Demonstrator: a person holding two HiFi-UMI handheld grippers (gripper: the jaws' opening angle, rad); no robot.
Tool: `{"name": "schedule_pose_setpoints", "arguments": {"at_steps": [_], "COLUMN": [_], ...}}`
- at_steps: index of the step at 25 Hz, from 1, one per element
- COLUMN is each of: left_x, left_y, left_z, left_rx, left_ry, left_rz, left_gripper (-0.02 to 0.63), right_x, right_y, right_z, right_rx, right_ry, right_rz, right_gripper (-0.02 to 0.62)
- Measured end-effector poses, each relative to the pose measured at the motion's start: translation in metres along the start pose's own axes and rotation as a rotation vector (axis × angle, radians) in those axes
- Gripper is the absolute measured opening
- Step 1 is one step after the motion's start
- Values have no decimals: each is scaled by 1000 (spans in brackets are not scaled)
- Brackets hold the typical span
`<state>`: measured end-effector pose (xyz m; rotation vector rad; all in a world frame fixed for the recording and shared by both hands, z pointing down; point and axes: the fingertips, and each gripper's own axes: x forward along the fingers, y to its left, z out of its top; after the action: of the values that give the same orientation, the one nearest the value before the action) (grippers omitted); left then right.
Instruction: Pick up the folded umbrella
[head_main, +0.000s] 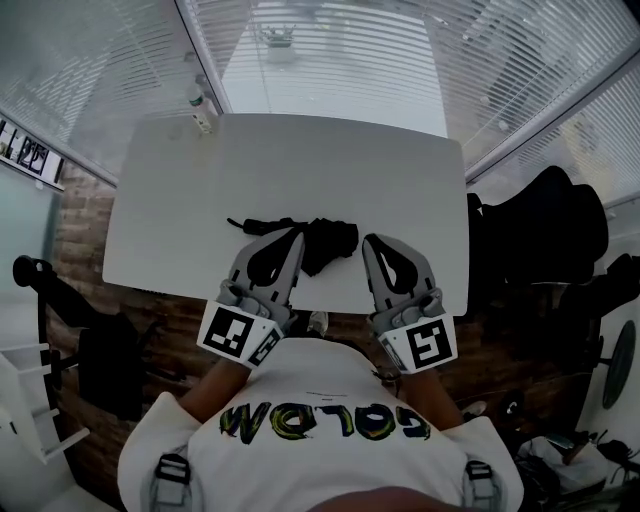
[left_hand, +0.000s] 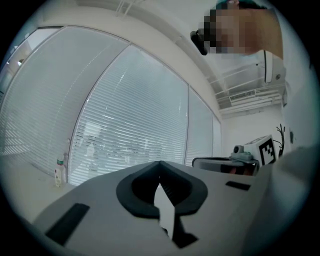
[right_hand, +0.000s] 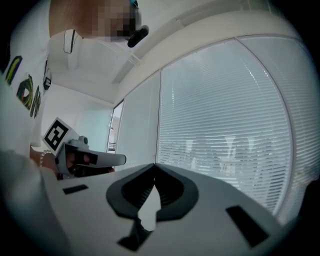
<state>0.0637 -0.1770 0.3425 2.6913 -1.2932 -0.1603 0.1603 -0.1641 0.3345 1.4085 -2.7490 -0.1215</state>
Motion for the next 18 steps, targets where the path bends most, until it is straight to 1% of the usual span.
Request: {"name": "schedule_pose_setpoints", "arguments": {"at_steps": [13,18], "left_x": [-10,-13], "left_y": [63,78], "left_z": [18,18], "left_rx": [-1,-8], "left_ry": [-17,-11], "left_rz": [-6,0], "left_gripper": [11,11], "right_x": [60,74], "right_y": [28,32], "right_z": [12,5], "right_rx": [-26,-43], "right_ry": [-4,38], "right_rz": [0,0], "right_gripper": [11,13]}}
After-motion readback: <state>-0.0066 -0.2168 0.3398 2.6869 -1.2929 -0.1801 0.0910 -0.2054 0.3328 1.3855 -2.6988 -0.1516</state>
